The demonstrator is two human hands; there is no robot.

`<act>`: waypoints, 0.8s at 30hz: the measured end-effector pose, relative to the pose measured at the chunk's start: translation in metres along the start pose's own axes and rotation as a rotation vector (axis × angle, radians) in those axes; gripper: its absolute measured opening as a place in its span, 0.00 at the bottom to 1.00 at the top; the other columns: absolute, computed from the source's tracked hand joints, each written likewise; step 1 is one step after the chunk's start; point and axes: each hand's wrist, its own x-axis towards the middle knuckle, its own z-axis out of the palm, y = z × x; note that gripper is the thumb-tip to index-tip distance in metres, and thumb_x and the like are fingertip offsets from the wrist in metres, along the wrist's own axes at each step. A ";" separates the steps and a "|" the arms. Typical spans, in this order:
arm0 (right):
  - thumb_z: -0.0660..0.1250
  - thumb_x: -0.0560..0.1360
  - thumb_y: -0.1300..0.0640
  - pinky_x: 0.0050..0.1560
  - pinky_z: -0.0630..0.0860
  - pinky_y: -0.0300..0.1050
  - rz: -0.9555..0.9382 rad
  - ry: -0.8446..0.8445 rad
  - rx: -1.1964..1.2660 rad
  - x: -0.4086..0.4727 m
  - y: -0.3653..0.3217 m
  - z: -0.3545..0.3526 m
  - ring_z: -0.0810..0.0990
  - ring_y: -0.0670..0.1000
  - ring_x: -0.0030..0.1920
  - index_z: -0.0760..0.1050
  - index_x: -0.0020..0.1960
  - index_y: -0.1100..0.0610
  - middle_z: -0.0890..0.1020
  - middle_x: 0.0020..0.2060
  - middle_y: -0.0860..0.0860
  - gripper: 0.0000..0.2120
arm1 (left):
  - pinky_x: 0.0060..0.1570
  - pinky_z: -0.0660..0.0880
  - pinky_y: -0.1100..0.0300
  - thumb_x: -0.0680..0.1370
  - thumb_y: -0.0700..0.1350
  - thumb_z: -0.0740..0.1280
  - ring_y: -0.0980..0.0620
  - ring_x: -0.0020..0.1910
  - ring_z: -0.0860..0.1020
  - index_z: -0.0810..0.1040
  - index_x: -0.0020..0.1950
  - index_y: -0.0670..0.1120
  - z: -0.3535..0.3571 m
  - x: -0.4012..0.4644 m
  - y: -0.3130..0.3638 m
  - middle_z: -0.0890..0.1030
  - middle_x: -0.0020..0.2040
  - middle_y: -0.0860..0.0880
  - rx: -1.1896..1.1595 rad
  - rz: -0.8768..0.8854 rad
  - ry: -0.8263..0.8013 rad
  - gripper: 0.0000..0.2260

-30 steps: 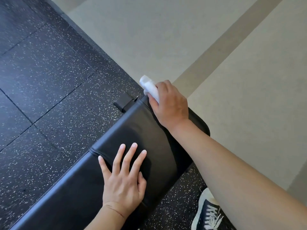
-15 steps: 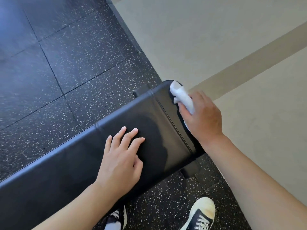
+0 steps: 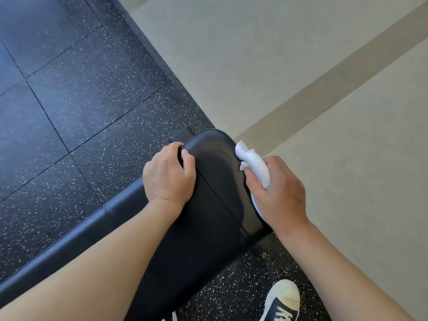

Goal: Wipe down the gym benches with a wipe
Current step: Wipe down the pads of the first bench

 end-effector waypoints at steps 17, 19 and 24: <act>0.59 0.81 0.38 0.40 0.68 0.47 -0.222 -0.499 -0.512 0.140 -0.125 0.083 0.81 0.55 0.46 0.79 0.50 0.46 0.77 0.44 0.49 0.16 | 0.44 0.69 0.49 0.78 0.51 0.57 0.44 0.41 0.76 0.74 0.49 0.48 0.001 0.008 -0.005 0.76 0.43 0.50 0.001 0.049 -0.011 0.10; 0.62 0.79 0.37 0.42 0.72 0.47 -0.077 -0.566 -0.429 0.151 -0.110 0.070 0.81 0.54 0.46 0.81 0.47 0.46 0.79 0.42 0.47 0.15 | 0.46 0.72 0.49 0.77 0.51 0.58 0.45 0.43 0.78 0.77 0.53 0.47 0.003 0.008 -0.007 0.78 0.45 0.50 -0.016 0.060 -0.001 0.12; 0.67 0.73 0.40 0.55 0.81 0.48 0.251 -0.761 -0.207 0.171 -0.107 0.066 0.85 0.49 0.49 0.87 0.51 0.44 0.87 0.46 0.44 0.14 | 0.48 0.73 0.49 0.76 0.51 0.59 0.45 0.45 0.77 0.77 0.54 0.47 0.007 0.011 -0.010 0.78 0.47 0.51 -0.029 0.077 -0.046 0.12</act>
